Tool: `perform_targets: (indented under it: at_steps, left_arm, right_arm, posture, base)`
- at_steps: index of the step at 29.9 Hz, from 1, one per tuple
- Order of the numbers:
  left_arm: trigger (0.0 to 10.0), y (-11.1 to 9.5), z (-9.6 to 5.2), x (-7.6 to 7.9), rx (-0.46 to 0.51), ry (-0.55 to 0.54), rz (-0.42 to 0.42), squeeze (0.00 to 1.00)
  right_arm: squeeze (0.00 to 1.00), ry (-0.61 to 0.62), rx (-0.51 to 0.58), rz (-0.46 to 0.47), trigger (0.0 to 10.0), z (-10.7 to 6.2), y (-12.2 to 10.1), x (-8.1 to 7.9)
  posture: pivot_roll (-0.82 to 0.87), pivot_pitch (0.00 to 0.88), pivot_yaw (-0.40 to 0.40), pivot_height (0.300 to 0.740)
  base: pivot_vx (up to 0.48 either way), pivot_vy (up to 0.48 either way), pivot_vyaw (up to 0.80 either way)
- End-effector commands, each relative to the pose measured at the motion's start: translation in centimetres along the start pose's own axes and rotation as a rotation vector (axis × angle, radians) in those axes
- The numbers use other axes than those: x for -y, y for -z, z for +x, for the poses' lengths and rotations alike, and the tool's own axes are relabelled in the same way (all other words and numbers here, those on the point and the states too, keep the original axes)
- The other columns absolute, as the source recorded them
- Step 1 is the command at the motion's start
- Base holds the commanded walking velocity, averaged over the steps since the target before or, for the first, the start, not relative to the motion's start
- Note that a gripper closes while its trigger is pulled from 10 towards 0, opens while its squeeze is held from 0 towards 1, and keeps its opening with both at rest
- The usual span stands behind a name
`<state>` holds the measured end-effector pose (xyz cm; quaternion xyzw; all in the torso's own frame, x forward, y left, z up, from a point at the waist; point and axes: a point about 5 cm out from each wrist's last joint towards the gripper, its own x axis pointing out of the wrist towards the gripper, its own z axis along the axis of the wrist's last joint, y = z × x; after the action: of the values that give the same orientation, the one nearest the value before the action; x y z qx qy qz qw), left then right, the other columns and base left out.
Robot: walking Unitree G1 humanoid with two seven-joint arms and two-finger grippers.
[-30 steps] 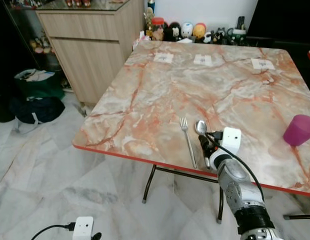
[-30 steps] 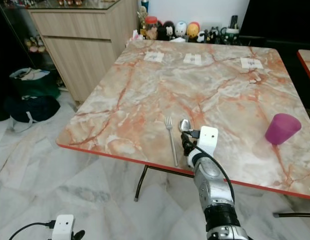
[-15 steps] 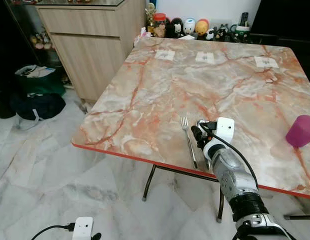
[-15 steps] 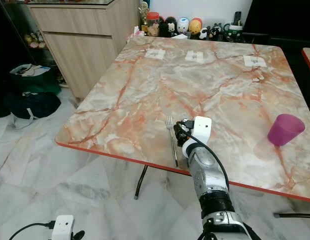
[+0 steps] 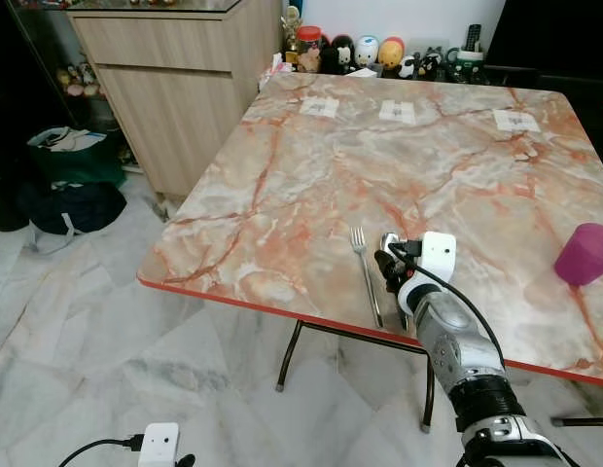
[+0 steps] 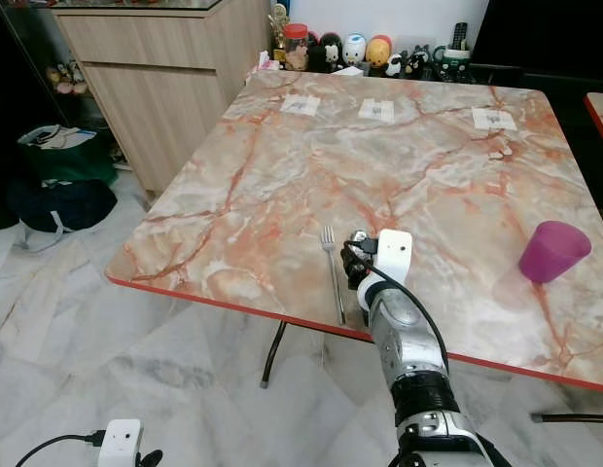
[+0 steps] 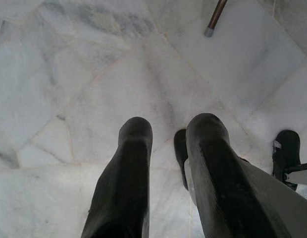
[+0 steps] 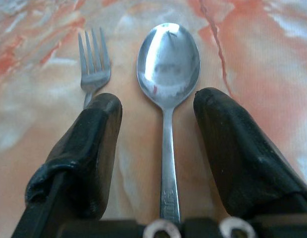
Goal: Setting the table
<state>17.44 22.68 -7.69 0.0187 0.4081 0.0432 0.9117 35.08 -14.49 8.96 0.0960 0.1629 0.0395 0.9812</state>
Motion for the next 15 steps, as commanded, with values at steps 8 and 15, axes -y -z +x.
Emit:
perform_targets:
  at_steps: [8, 15]
  left_arm:
    - [10.0, 1.0, -0.3, -0.2, -0.03, -0.006, -0.004, 0.0]
    - [10.0, 1.1, -0.3, -0.1, -0.039, 0.002, 0.0, 0.0]
  right_arm:
    - [0.0, -0.016, -0.059, 0.0, 10.0, 0.0, 1.0, -0.2]
    - [0.0, 0.022, -0.11, -0.005, 2.7, -0.2, 2.1, 0.4]
  posture:
    - [-0.03, 0.093, 0.028, 0.74]
    - [-0.03, 0.096, 0.03, 0.74]
  base:
    - [0.0, 0.0, 0.0]
    - [0.0, 0.0, 0.0]
